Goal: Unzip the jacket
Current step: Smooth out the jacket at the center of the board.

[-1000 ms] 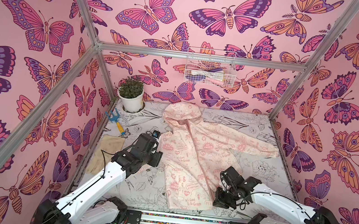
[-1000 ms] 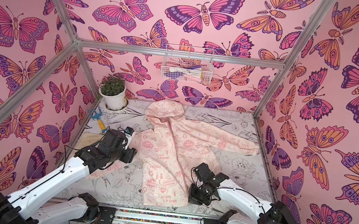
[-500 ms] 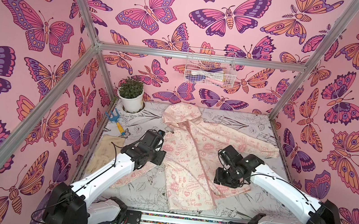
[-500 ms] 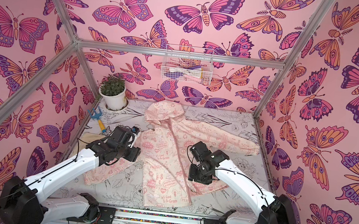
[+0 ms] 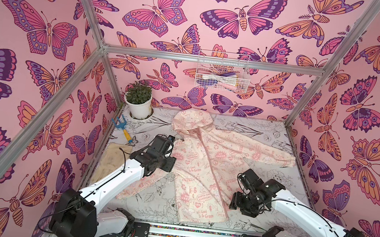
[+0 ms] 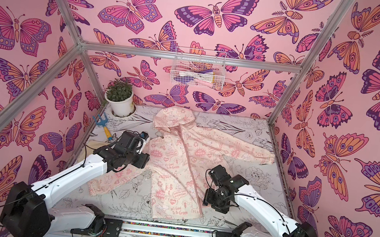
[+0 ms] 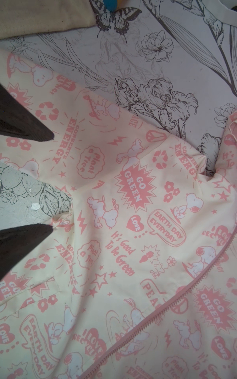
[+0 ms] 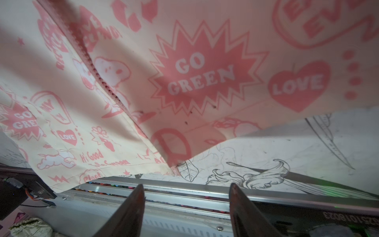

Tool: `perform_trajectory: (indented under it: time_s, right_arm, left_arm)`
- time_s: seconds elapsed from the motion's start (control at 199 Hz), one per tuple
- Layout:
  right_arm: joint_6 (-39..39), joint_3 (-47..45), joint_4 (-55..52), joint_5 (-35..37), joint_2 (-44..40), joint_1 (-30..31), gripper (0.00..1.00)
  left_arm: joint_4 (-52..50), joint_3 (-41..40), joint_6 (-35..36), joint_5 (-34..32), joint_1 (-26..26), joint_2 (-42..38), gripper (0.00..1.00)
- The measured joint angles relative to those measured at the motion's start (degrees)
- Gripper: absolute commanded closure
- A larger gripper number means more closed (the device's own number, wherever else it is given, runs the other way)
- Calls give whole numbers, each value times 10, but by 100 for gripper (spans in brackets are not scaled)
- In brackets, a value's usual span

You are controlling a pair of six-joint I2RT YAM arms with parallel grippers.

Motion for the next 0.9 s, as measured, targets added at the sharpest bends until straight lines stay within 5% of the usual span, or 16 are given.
perform_trajectory:
  time_s: [0.286, 0.647, 0.767, 0.903]
  right_arm:
    - [31, -10, 103, -18, 44, 0, 36]
    - [-19, 7, 115, 11, 69, 0, 40]
    - [-38, 15, 128, 14, 82, 0, 48]
    - [-45, 16, 147, 8, 101, 0, 69]
  left_arm:
    - [10, -1, 0, 11, 0, 12, 33]
    - [11, -10, 0, 12, 0, 10, 34]
    - [11, -10, 1, 14, 1, 10, 33]
    - [11, -10, 2, 15, 3, 10, 33]
